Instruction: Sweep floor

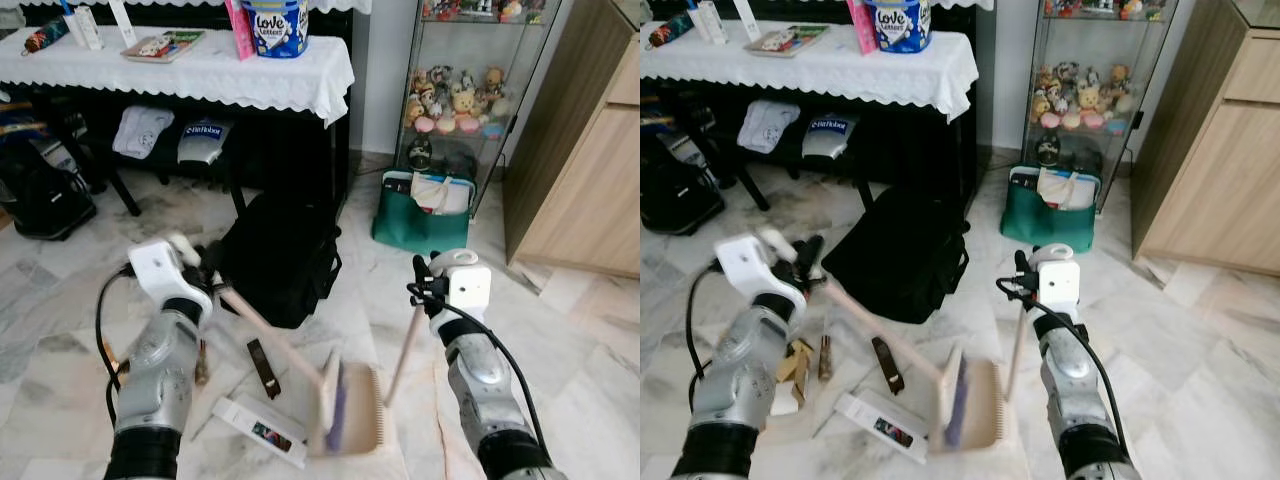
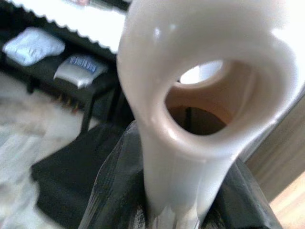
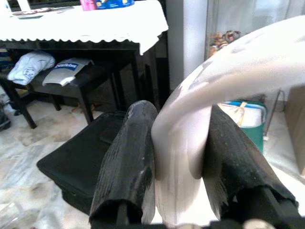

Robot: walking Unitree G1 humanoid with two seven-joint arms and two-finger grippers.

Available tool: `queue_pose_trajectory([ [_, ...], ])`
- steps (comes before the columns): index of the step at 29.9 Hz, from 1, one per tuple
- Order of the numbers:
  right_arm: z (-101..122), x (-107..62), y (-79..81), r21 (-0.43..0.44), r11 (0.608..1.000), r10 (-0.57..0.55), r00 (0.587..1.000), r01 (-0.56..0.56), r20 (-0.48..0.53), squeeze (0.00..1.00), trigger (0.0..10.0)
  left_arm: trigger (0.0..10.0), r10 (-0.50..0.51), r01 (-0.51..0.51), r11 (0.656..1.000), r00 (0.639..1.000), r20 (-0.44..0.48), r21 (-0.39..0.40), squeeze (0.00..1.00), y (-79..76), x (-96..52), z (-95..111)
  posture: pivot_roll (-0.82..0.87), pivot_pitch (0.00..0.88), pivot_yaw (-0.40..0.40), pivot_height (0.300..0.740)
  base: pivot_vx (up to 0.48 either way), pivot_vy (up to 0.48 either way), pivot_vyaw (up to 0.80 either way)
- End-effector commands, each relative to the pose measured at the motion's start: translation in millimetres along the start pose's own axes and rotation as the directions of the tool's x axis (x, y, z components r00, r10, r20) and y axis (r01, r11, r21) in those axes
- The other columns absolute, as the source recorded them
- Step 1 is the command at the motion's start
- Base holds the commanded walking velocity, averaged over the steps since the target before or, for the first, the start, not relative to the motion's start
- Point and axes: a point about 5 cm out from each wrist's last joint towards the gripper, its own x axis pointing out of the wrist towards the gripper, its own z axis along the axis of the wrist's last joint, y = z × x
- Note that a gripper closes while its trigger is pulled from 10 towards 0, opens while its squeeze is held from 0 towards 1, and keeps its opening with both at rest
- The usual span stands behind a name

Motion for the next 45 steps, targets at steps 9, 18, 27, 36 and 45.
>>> queue_pose_trajectory([
  [9,2.2,1.8,2.0,0.011,1.0,0.003,1.0,-0.004,0.014,0.0,10.0,10.0,0.048,-0.066,0.988,0.99,0.133,0.142,0.0,11.1,0.4,33.4,-0.02,0.052,0.055,0.74,0.0,0.0,0.0],
  [18,-4.4,-5.9,-5.4,-0.002,1.0,-0.028,1.0,0.028,-0.003,0.0,10.0,10.0,0.07,-0.096,0.938,0.994,0.09,0.334,0.0,19.8,-5.2,15.3,-0.01,0.05,0.055,0.74,0.0,0.0,0.0],
  [27,-25.8,-21.2,-5.4,-0.003,0.998,-0.057,0.996,0.057,-0.072,0.0,10.0,10.0,0.124,-0.131,0.913,0.991,0.042,0.387,0.0,33.0,-17.6,-9.8,-0.02,0.071,0.057,0.74,0.0,0.0,0.0],
  [36,-31.8,-27.5,-2.6,0.003,0.998,-0.059,0.995,0.06,-0.085,0.0,10.0,10.0,0.15,-0.168,0.881,0.986,0.075,0.442,0.0,41.7,-15.7,-6.3,-0.02,0.08,0.065,0.74,0.0,0.0,0.0],
  [45,-34.0,-41.5,-7.1,-0.026,0.996,-0.091,0.994,0.089,-0.068,0.0,10.0,10.0,0.113,-0.135,0.853,0.991,0.074,0.504,0.0,42.6,-10.1,-8.5,-0.03,0.103,0.062,0.74,0.0,0.0,0.0],
])
